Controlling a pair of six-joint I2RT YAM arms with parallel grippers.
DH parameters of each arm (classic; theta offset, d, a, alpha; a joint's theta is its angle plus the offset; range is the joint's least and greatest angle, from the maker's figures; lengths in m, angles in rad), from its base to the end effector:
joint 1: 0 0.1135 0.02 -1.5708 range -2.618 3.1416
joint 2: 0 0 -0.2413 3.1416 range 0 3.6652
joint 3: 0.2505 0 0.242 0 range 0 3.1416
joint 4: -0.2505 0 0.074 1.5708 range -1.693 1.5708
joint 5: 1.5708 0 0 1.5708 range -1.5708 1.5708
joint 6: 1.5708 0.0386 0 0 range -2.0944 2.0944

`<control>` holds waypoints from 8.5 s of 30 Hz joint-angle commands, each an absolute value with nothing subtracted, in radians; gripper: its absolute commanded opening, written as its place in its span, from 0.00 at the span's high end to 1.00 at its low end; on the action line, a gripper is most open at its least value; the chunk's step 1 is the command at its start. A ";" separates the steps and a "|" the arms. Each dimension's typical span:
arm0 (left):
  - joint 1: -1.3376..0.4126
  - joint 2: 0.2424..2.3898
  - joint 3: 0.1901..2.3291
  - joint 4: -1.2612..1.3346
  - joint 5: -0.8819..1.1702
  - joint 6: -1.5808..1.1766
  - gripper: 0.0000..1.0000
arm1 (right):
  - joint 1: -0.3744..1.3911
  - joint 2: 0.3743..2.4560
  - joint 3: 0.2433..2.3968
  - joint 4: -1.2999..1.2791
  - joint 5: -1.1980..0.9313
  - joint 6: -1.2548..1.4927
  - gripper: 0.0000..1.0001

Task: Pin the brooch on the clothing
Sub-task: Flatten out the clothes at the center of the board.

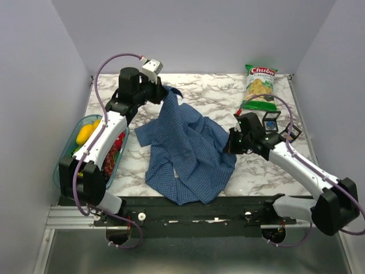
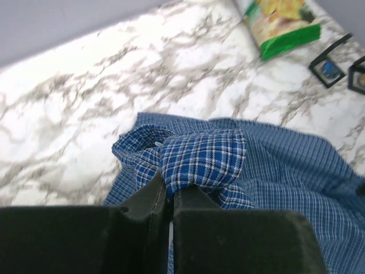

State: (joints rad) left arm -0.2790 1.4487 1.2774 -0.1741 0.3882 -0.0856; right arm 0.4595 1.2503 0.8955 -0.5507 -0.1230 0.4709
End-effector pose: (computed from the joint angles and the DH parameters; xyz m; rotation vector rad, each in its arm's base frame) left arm 0.3181 -0.1063 0.3350 0.4493 1.8848 -0.6157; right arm 0.2255 0.1169 0.2290 -0.0397 2.5488 0.5352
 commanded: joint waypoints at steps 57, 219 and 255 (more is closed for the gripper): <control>-0.206 1.990 1.471 -0.353 0.370 -0.279 0.48 | 0.227 2.011 1.428 -0.437 -0.403 0.336 0.07; -0.161 1.913 1.738 -0.113 0.359 -0.102 0.14 | -0.057 1.231 1.115 -0.448 0.479 0.224 0.99; -0.454 1.895 1.026 -0.117 0.285 -0.494 0.01 | -0.057 1.335 1.042 -0.719 0.764 0.388 0.99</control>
